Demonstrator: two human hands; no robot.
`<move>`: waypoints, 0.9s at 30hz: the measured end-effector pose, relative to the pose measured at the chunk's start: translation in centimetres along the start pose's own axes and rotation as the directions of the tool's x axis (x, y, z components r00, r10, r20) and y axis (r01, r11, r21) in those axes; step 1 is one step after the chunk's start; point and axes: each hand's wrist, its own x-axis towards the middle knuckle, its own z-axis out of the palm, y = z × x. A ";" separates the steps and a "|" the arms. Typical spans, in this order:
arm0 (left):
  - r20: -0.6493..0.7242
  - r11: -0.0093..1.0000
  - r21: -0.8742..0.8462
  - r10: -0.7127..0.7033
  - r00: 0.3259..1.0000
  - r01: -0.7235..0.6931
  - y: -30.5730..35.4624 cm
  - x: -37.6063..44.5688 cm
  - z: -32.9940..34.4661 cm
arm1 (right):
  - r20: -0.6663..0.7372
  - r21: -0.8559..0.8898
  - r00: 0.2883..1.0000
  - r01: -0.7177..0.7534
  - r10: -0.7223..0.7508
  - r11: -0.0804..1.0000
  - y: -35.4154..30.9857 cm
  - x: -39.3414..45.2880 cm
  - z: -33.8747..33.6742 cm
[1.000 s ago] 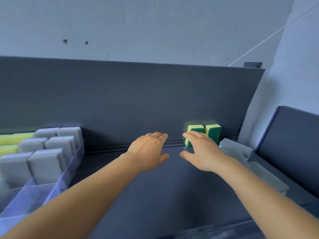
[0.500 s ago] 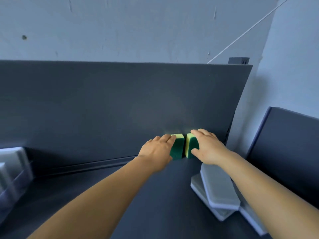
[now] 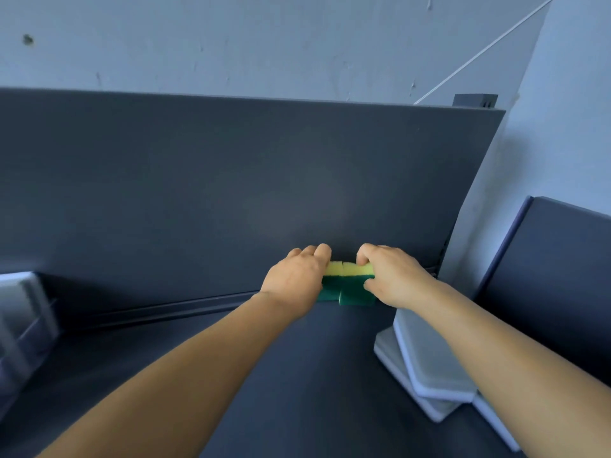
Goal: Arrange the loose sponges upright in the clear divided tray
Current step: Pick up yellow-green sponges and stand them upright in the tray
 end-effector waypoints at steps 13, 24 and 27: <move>0.151 0.995 0.080 -0.067 0.986 0.056 -8.7 -14.2 -4.2 | 0.034 0.207 0.976 0.205 -0.217 0.957 -12.7 -8.5 4.1; 0.261 0.948 -0.227 -0.162 0.952 0.223 -11.7 -20.7 -4.2 | 0.071 0.368 0.997 -0.064 0.040 0.928 -17.7 -13.8 6.8; 0.305 0.933 -0.213 -0.219 0.927 0.290 -11.6 -20.9 -4.1 | 0.118 0.363 0.987 -0.144 0.108 0.921 -18.5 -13.9 7.4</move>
